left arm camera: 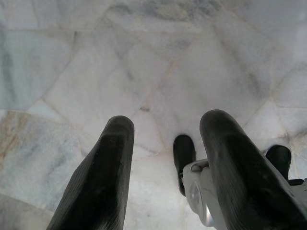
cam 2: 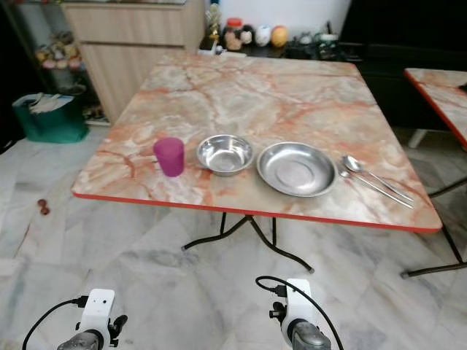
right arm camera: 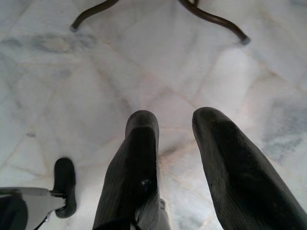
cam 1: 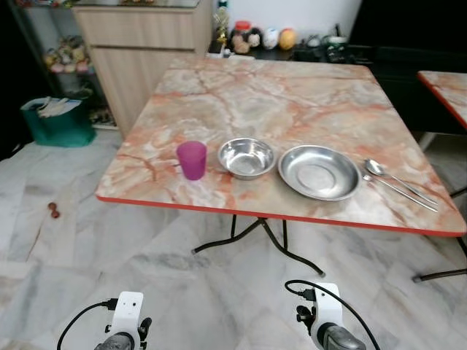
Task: Setting the table
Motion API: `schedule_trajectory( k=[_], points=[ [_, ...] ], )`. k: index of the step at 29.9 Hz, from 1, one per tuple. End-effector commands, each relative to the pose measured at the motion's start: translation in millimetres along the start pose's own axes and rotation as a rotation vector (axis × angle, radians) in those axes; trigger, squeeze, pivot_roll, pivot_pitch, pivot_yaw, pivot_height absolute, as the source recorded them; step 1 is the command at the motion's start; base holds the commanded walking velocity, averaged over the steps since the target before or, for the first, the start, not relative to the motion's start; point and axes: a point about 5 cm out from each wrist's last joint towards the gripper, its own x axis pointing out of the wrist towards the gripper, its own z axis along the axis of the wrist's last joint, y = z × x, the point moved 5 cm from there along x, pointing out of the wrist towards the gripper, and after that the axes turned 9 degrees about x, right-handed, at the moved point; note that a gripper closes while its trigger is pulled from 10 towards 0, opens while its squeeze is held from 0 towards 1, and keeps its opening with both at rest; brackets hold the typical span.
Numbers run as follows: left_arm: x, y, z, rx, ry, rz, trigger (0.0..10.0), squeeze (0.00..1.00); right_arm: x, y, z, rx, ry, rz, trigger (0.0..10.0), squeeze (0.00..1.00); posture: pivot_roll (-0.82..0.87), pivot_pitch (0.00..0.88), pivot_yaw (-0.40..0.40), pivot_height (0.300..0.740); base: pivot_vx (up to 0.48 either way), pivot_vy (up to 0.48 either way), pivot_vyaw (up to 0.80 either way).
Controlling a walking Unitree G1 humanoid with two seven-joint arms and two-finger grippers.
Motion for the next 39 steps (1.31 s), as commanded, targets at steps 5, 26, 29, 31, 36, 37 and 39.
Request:
schedule_trajectory(
  k=[5, 26, 29, 31, 36, 37, 39],
  points=[
    [-0.6, 1.7, -3.9, 0.015, 0.015, 0.002, 10.0, 0.00, 0.3, 1.6, 1.3, -0.006, -0.001, 0.007, 10.0, 0.00, 0.06, 0.000, -0.058, 0.740, 0.000, -0.097, 0.00],
    [-0.9, 1.8, -5.9, 0.018, 0.022, 0.003, 10.0, 0.00, 0.4, 2.0, 2.0, -0.007, -0.003, 0.009, 10.0, 0.00, 0.06, 0.000, -0.059, 0.740, 0.000, -0.046, 0.00],
    [-1.0, 1.9, -6.2, 0.018, 0.023, 0.004, 10.0, 0.00, 0.4, 1.9, 2.1, -0.007, -0.003, 0.010, 10.0, 0.00, 0.06, 0.000, -0.060, 0.740, 0.000, -0.353, 0.00],
    [-1.0, 1.9, -6.3, 0.017, 0.023, 0.004, 10.0, 0.00, 0.4, 1.9, 2.1, -0.007, -0.003, 0.010, 10.0, 0.00, 0.06, 0.000, -0.060, 0.740, 0.000, -0.352, 0.00],
    [-1.2, 1.8, -7.5, 0.009, 0.027, 0.005, 10.0, 0.00, 0.4, 1.9, 2.4, -0.004, -0.006, 0.011, 10.0, 0.00, 0.06, 0.000, -0.060, 0.740, 0.000, 0.000, 0.00],
    [-1.2, 1.5, -7.7, 0.008, 0.028, 0.005, 10.0, 0.00, 0.4, 1.8, 2.5, -0.004, -0.008, 0.010, 10.0, 0.00, 0.06, 0.000, -0.060, 0.740, 0.000, 0.000, 0.00],
    [-1.2, 1.4, -7.8, 0.009, 0.028, 0.004, 10.0, 0.00, 0.3, 1.8, 2.6, -0.003, -0.008, 0.010, 10.0, 0.00, 0.06, 0.000, -0.060, 0.740, 0.000, 0.000, 0.00]
  ],
)
